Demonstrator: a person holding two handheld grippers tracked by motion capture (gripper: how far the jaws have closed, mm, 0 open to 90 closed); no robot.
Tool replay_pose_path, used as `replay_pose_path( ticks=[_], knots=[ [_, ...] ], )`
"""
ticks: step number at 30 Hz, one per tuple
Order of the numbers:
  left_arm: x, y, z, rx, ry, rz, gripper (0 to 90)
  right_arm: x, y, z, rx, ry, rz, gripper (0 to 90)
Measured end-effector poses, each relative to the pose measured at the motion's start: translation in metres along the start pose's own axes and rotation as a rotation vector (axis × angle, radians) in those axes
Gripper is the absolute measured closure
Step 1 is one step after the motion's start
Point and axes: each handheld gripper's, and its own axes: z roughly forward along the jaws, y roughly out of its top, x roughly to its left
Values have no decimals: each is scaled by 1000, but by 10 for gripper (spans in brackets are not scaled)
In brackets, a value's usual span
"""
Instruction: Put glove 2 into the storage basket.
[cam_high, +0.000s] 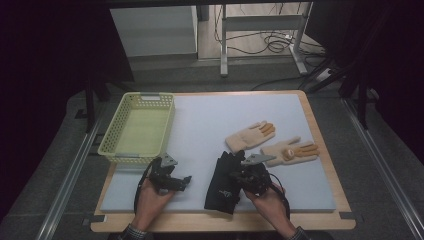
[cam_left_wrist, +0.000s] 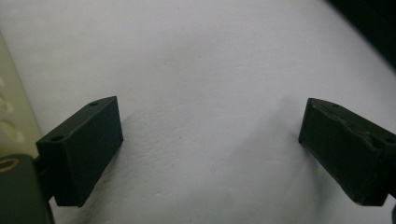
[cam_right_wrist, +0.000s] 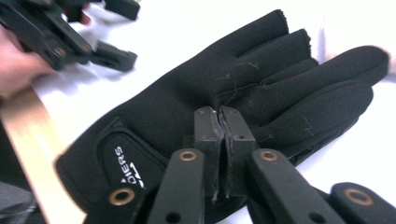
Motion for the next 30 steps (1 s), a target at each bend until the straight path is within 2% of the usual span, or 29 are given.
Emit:
replay_pose_path(
  ticks=[1, 2, 3, 4, 5, 6, 7, 9, 10, 11, 12, 13, 14, 15, 16, 17, 18, 19, 22, 24, 30],
  knots=[
    [0, 0, 0, 0, -1, 0, 64, 0, -2, 2, -1, 0, -3, 794],
    [0, 0, 0, 0, -1, 0, 64, -3, -4, 5, 2, 22, -9, 621],
    [0, 0, 0, 0, -1, 1, 64, -4, -4, 3, -4, 18, -28, 583],
    [0, 0, 0, 0, -1, 1, 64, -4, -4, 3, -4, 18, -28, 583],
    [0, 0, 0, -1, 0, 0, 64, -6, -3, -4, -29, -19, -60, 535],
    [0, 0, 0, 0, 0, 0, 64, -6, -3, -4, -29, -19, -60, 535],
    [0, 0, 0, 0, 0, 0, 64, -10, -3, -10, -54, -30, -73, 535],
    [0, 0, 0, 0, 0, 0, 64, -18, -4, -16, -75, -31, -82, 561],
    [0, 0, 0, 1, -1, 1, 64, -31, -11, -18, -73, -60, -107, 657],
    [0, 0, 0, 0, 0, 0, 64, -35, -14, -17, -66, -79, -116, 704],
    [0, 0, 0, 0, 0, 0, 64, -35, -14, -17, -66, -79, -116, 704],
    [0, 0, 0, 0, 0, 0, 64, -39, -17, -14, -58, -100, -123, 743],
    [0, 0, 0, 0, 0, 0, 64, -48, -23, -6, -35, -131, -118, 785],
    [0, 0, 0, 0, 0, 0, 64, -60, -28, 6, -9, -134, -88, 818],
    [0, 0, 0, -1, 0, 0, 64, -63, -29, 10, 0, -129, -80, 827],
    [0, 0, 0, -1, 0, 0, 64, -66, -31, 12, -29, -104, -70, 840],
    [0, 0, 0, -1, 0, 0, 64, -66, -31, 12, -29, -104, -70, 840],
    [0, 0, 0, 0, 0, 0, 64, -66, -30, 15, -33, -53, -44, 848],
    [0, 0, 0, 4, 0, 5, 64, -59, -28, 19, -28, -43, -74, 865],
    [0, 0, 0, 0, 0, 0, 64, -53, -27, 23, -25, -8, -67, 865],
    [0, 0, 0, 0, 0, 1, 64, -45, -22, 31, -24, -10, -88, 849]
  ],
)
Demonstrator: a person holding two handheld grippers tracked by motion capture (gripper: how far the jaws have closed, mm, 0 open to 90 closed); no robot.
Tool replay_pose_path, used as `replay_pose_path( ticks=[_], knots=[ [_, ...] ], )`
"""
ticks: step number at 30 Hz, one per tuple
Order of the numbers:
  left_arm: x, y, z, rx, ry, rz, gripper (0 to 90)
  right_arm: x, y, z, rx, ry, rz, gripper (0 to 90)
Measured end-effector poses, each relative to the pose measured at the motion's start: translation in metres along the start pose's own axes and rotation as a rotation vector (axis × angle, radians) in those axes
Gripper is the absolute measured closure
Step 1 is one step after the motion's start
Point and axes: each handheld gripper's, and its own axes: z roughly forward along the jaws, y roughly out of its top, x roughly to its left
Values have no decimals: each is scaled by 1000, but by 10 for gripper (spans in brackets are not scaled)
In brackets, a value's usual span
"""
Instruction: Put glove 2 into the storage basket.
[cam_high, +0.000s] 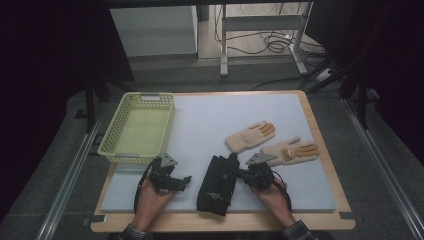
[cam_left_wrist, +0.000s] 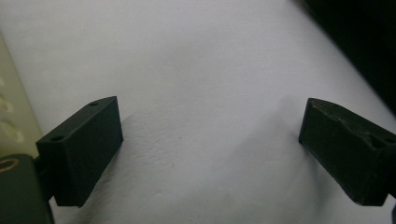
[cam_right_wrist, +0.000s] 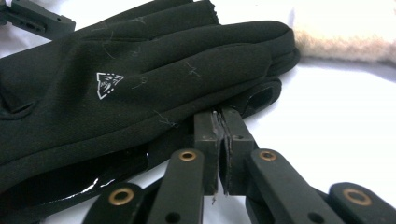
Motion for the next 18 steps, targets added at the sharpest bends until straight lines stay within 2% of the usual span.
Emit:
replay_pose_path(
  ticks=[5, 9, 11, 17, 18],
  knots=[
    [0, 0, 0, 0, 0, 0, 64, -6, 0, -3, -3, 7, 17, 768],
    [0, 0, 0, 0, -1, 0, 64, -6, -3, -7, -2, 12, 10, 768],
    [0, 0, 0, 0, -1, -1, 64, -3, -6, -12, 2, 27, 7, 768],
    [2, 0, -1, -5, -15, -8, 69, 19, -22, -23, 14, 109, -34, 761],
    [2, 0, -1, -5, -15, -8, 69, 19, -22, -23, 14, 109, -34, 761]
  ],
)
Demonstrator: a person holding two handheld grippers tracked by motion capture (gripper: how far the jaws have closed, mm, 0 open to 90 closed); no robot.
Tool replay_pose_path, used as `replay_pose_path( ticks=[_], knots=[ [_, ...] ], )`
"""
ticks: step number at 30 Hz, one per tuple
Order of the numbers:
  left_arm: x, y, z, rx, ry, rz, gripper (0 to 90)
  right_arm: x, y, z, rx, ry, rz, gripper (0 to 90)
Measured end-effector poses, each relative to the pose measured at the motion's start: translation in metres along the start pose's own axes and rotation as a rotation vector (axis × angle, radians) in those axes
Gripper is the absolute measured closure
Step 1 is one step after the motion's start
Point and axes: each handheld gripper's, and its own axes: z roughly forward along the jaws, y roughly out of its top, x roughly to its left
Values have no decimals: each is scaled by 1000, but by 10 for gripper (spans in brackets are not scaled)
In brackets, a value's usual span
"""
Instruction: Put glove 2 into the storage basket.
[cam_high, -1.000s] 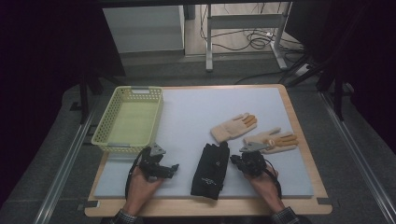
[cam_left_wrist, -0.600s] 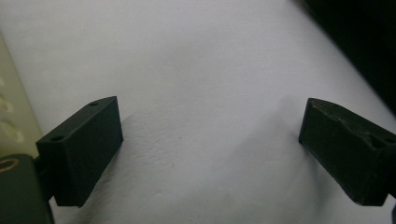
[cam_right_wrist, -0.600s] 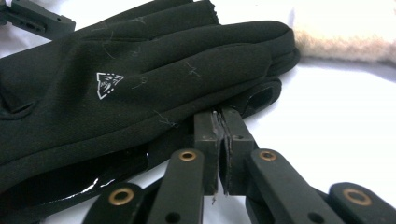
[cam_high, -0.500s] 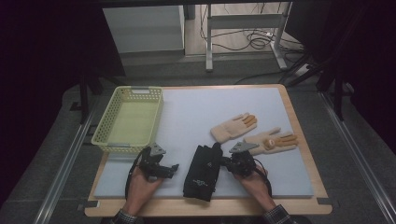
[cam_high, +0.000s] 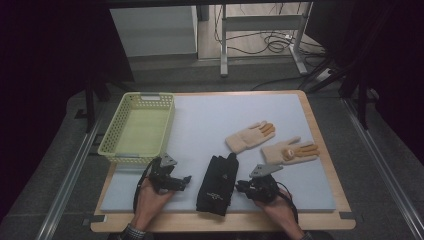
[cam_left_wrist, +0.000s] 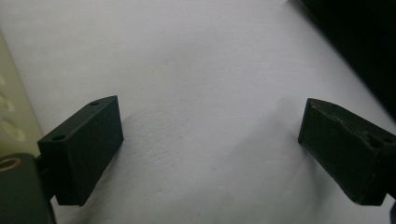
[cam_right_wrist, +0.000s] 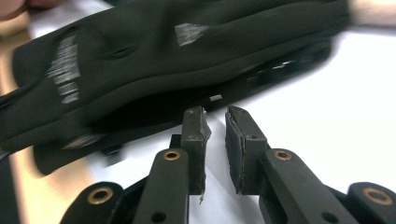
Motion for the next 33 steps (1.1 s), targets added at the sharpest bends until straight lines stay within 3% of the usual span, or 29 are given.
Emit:
replay_pose_path(
  ticks=[1, 4, 6, 9, 13, 17, 19, 28, 33],
  knots=[
    [1, -2, -3, 7, 3, 8, 76, 10, -3, 1, -2, 31, -16, 758],
    [3, -4, -7, 29, 11, 8, 67, 19, -2, 6, -7, 47, -43, 758],
    [6, -5, -12, 36, 26, 1, 60, 21, 0, 9, -9, 49, -50, 762],
    [10, -7, -25, 9, 37, -11, 59, 23, 7, 20, -17, 76, -35, 764],
    [13, -9, -33, 21, 72, 4, 60, 24, 17, 34, -29, 82, -30, 765],
    [16, -11, -35, 22, 76, 0, 62, 26, 24, 41, -23, 60, -21, 765],
    [17, -12, -35, 26, 84, 5, 63, 30, 32, 47, -12, 29, -43, 765],
    [20, -15, -36, 29, 87, 14, 63, 28, 45, 61, -14, 12, -39, 756],
    [22, -17, -36, 39, 65, 6, 62, 25, 42, 51, -11, 17, -56, 685]
  ],
)
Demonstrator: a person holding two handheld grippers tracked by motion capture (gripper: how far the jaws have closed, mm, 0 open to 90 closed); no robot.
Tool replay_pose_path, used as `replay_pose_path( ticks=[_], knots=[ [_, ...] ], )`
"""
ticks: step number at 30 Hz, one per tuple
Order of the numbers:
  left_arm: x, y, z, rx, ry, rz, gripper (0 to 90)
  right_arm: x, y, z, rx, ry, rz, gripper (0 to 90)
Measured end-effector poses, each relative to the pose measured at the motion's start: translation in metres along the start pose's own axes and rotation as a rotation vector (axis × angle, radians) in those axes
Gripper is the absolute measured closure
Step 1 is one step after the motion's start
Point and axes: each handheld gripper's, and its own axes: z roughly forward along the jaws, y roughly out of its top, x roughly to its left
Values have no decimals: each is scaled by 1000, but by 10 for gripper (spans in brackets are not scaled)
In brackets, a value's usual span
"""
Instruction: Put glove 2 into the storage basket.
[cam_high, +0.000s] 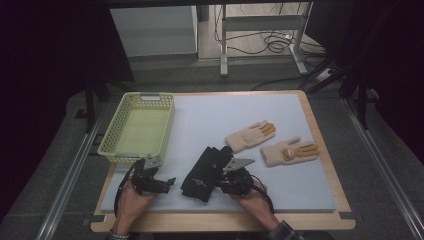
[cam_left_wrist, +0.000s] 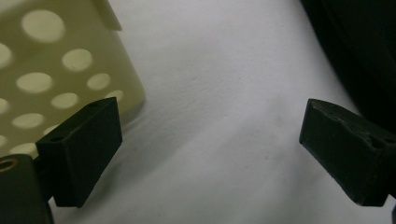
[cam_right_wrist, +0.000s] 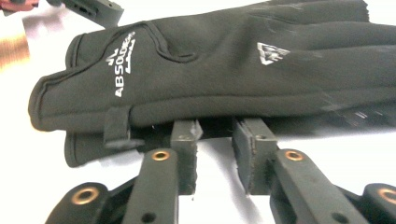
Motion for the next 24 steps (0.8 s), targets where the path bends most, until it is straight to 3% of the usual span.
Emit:
replay_pose_path(
  ticks=[5, 9, 14, 19, 24],
  knots=[
    [-2, 2, -1, 4, -20, 0, 58, -8, -9, -18, 6, -53, -15, 627],
    [-5, 4, -2, -3, -59, -17, 49, -25, -21, -37, 0, -101, 17, 571],
    [-15, 11, -7, -12, -112, -27, 27, -48, -42, -64, -3, -172, 63, 460],
    [-27, 22, -12, -41, -154, -32, 6, -58, -54, -77, 23, -240, 48, 392],
    [-47, 40, -8, -40, -170, -4, 0, -61, -60, -81, 20, -236, 34, 338]
  ],
)
